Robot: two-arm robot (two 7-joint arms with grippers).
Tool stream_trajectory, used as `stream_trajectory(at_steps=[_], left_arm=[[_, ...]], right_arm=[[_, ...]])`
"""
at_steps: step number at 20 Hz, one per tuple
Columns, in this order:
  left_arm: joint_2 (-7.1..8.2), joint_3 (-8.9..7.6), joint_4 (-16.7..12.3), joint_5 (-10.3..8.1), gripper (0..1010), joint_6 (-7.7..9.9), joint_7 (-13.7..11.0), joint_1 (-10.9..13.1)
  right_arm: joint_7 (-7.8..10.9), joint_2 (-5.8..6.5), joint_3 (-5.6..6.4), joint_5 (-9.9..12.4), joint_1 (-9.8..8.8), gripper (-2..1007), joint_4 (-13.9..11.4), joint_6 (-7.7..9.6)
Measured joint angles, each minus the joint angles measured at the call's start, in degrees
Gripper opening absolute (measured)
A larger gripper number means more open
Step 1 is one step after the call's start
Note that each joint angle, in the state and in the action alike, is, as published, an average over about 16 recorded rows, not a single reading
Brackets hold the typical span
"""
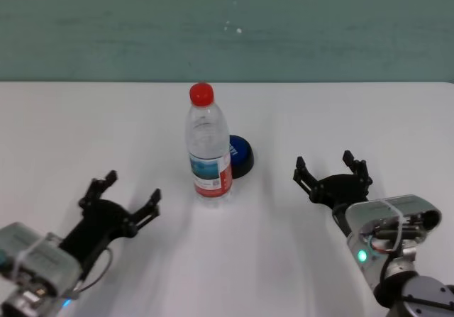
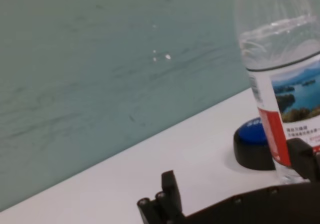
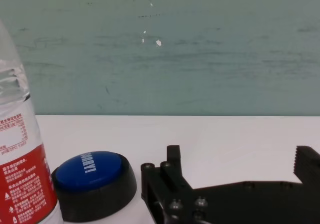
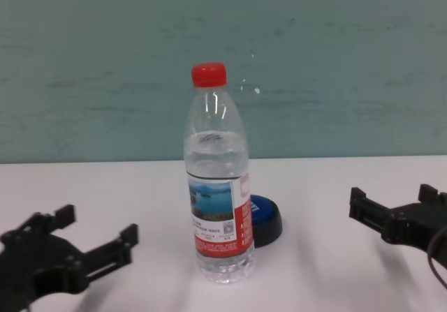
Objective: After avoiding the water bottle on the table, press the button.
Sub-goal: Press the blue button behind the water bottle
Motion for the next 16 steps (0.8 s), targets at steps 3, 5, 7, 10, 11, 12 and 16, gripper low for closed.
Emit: stream_trajectory(at_steps=[3, 5, 7, 10, 11, 12, 16], left_arm=[[1.06, -1.44, -1.99, -1.09, 1000, 0.14, -0.56, 1.73], [1.82, -2.39, -3.02, -1.92, 1000, 0.06, -1.13, 2.68], [2.59, -3.27, -3.67, -2.80, 1000, -0.18, -1.85, 3.36], [3.71, -4.41, -3.91, -4.08, 1000, -0.71, -3.07, 3.86], [4.07, -4.74, -3.79, -4.49, 1000, -0.94, -3.49, 3.87], [4.39, -5.03, -3.51, -4.83, 1000, -1.20, -3.87, 3.77], [5.58, -5.96, -1.44, -5.99, 1000, -2.42, -5.35, 2.57]], right_arm=[[0.00, 0.00, 0.00, 0.00, 0.00, 1004, 0.00, 0.00], [0.00, 0.00, 0.00, 0.00, 0.00, 1004, 0.00, 0.00], [0.00, 0.00, 0.00, 0.00, 0.00, 1004, 0.00, 0.00], [0.00, 0.00, 0.00, 0.00, 0.00, 1004, 0.00, 0.00], [0.00, 0.00, 0.00, 0.00, 0.00, 1004, 0.00, 0.00], [0.00, 0.00, 0.00, 0.00, 0.00, 1004, 0.00, 0.00], [0.00, 0.00, 0.00, 0.00, 0.00, 1004, 0.00, 0.00]])
